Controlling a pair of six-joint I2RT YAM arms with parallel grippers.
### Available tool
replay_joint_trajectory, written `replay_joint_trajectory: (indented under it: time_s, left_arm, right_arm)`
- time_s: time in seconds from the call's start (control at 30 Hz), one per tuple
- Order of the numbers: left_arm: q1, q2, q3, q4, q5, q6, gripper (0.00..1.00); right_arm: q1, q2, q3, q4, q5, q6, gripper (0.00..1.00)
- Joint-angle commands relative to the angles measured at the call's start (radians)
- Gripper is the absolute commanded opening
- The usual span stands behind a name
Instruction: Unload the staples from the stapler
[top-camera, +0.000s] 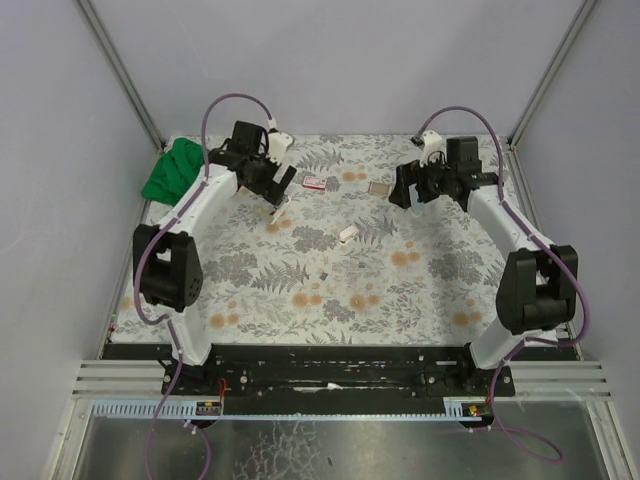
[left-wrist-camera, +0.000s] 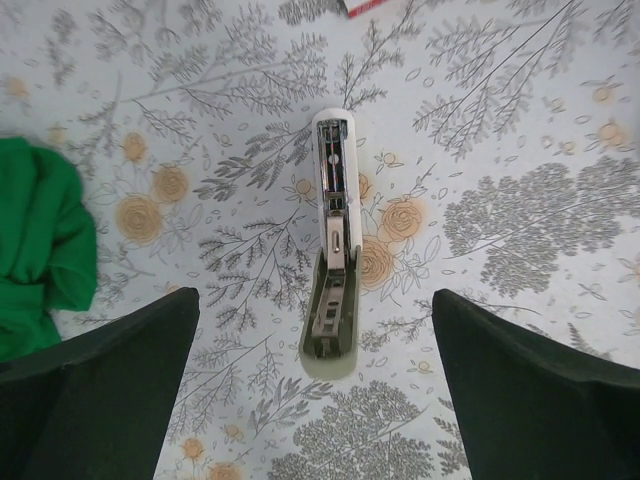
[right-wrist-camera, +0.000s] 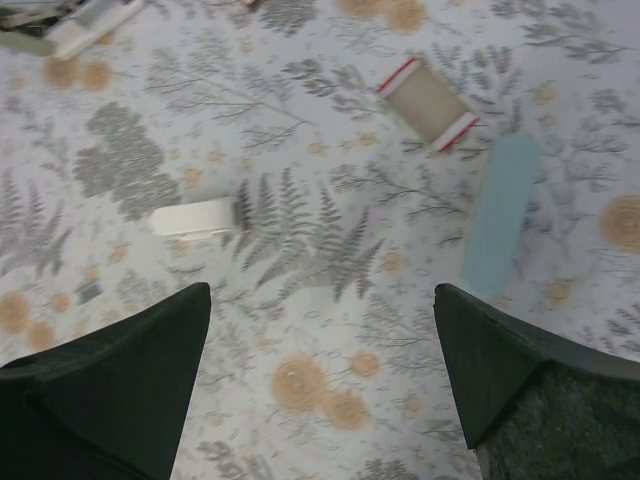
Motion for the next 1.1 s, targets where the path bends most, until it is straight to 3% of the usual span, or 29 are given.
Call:
replay_joint_trajectory:
  time_s: [0.0,0.4,0.77,0.93,1.07]
  left_arm:
    - [0.006,-0.117,-0.014,-0.015,0.049,-0.046,1.00]
    - [-0.060,-0.308,-0.193,0.023,0.088,-0.053,1.00]
    - [-0.180,-0.354,-0.328,0.082,0.102,0.002,1.00]
    - [-0.210,-0.363,-0.347,0.084,0.185,0.023,1.00]
    - [-0.209,-0.401,-0.376,0.086,0.265,0.054,1.00]
  right_arm:
    - [0.000,0.107,0.128,-0.083,0.200,-0.108,0.99]
    - [0.000,0.440,0.499,-0.260,0.272,-0.139,0.99]
    - [0.081,0.326,0.329,-0.144,0.105,-0.285,0.99]
    - [0.128,0.246,0.198,-0.121,-0.103,-0.487,0.95]
    - [0.165,0.247,0.196,-0.201,-0.186,-0.663,0.92]
